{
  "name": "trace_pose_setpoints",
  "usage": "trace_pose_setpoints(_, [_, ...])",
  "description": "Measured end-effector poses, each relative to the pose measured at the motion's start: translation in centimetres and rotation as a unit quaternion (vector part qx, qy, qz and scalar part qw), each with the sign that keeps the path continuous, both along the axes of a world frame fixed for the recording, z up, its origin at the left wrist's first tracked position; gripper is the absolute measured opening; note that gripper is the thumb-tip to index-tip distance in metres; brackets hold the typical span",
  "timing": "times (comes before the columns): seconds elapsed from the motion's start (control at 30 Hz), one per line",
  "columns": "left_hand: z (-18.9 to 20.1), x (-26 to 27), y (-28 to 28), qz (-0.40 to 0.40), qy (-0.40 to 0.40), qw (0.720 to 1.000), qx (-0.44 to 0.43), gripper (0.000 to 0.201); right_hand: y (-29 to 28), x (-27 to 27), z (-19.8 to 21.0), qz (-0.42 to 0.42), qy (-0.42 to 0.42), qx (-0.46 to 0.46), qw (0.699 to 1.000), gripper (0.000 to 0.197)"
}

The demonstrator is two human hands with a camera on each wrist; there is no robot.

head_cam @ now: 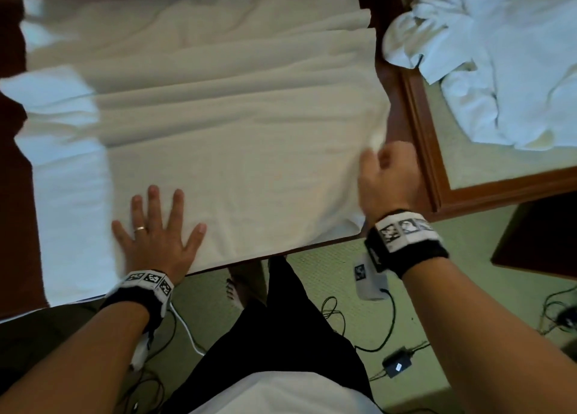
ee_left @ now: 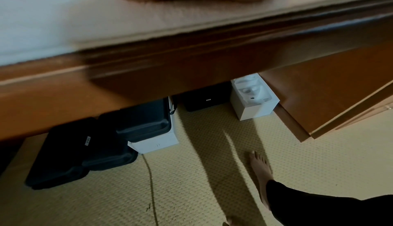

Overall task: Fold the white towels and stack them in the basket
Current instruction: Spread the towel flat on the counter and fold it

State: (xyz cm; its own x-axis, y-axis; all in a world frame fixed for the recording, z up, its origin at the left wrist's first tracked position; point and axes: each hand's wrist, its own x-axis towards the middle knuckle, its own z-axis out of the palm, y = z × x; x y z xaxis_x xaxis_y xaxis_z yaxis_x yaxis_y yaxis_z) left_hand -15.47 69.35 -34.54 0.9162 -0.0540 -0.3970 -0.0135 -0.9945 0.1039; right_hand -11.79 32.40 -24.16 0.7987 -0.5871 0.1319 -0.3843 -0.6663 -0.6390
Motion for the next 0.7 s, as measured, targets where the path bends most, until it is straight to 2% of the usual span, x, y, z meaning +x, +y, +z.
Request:
trace_pose_setpoints(0.07, [0.1,0.1,0.0,0.005,0.003,1.0,0.0,0.082,4.6,1.5,0.5,0.118,-0.046,0.002,0.992,0.019])
trace_pose_setpoints(0.1, [0.1,0.1,0.0,0.006,0.002,1.0,-0.003,0.082,7.0,2.0,0.5,0.191,-0.043,0.009,0.981,0.019])
trace_pose_setpoints(0.17, [0.2,0.1,0.0,0.007,0.001,1.0,-0.005,0.083,10.6,2.3,0.1,0.343,0.057,0.032,0.937,0.02])
trace_pose_setpoints(0.23, [0.3,0.2,-0.1,0.011,0.006,1.0,-0.005,0.083,11.4,1.7,-1.3,0.419,0.161,0.068,0.891,0.031])
trace_pose_setpoints(0.27, [0.2,0.2,0.0,0.011,0.006,1.0,-0.006,0.083,10.8,1.0,-1.9,0.418,0.168,0.078,0.889,0.032])
trace_pose_setpoints(0.3, [0.2,0.2,0.0,0.011,0.004,1.0,-0.005,0.083,9.6,0.2,-2.4,0.395,0.153,0.066,0.904,0.03])
trace_pose_setpoints(0.37, [0.1,0.2,0.0,0.014,0.003,1.0,-0.004,0.083,6.0,-1.6,-3.8,0.33,0.149,-0.033,0.932,0.029])
trace_pose_setpoints(0.43, [0.2,0.1,-0.1,0.017,0.002,1.0,-0.009,0.083,2.5,-3.7,-4.6,0.299,0.218,-0.137,0.919,0.035])
trace_pose_setpoints(0.5, [0.3,0.1,-0.1,0.016,0.007,1.0,-0.006,0.083,0.0,-5.4,-4.9,0.292,0.254,-0.19,0.902,0.033])
trace_pose_setpoints(0.6, [0.3,0.0,-0.2,0.021,0.015,1.0,0.001,0.085,-2.3,-5.8,-4.8,0.225,0.251,-0.163,0.927,0.022])
trace_pose_setpoints(0.7, [0.4,0.0,-0.3,0.024,0.026,0.999,0.005,0.088,-5.5,-6.4,-4.2,0.034,0.278,-0.066,0.958,0.013])
